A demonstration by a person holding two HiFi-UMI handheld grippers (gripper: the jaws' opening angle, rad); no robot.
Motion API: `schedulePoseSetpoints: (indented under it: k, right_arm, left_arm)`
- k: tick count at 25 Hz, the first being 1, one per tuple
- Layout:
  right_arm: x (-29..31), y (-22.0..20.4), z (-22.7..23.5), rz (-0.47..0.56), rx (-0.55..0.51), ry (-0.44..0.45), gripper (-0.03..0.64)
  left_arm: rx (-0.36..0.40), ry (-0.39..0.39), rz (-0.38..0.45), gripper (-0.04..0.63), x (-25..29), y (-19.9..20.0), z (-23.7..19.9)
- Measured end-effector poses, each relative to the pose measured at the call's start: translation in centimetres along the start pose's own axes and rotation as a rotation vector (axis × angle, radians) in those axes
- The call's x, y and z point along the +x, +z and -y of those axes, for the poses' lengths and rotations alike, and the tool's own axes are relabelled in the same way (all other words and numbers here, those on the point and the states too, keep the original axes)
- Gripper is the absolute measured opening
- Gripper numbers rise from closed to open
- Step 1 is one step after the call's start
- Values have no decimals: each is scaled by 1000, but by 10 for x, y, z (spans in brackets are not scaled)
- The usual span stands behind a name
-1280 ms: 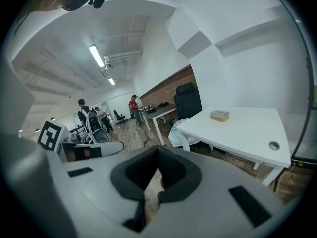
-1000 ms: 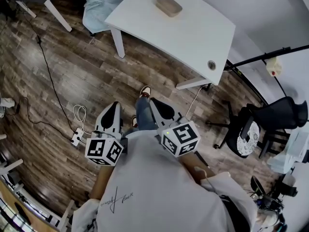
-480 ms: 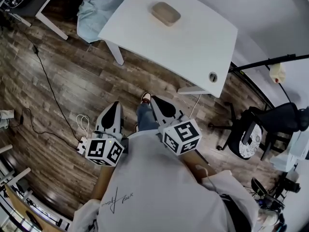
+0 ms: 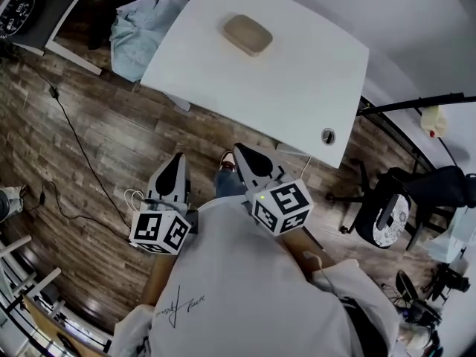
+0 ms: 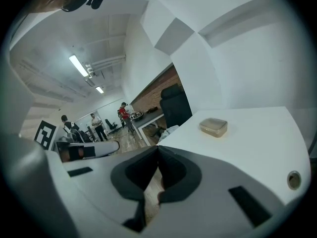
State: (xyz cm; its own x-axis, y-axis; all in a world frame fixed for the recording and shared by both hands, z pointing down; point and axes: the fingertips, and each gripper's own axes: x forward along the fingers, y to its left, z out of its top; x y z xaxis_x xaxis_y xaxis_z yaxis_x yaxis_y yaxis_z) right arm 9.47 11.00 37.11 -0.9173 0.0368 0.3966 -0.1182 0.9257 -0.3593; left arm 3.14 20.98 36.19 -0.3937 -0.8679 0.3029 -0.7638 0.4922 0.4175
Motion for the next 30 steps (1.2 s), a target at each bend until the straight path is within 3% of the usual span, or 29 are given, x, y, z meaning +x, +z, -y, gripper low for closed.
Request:
schedulePoseSetpoints:
  k: [10, 16, 30]
  right_arm:
    - [21, 30, 52, 84, 59, -18, 11]
    - [20, 34, 69, 110, 105, -59, 11]
    - [55, 66, 118, 157, 189, -184, 11]
  left_arm:
    - [48, -24, 5, 8, 61, 30, 4]
    - [18, -47, -5, 8, 83, 36, 3]
    - [42, -210, -69, 8, 164, 75, 0]
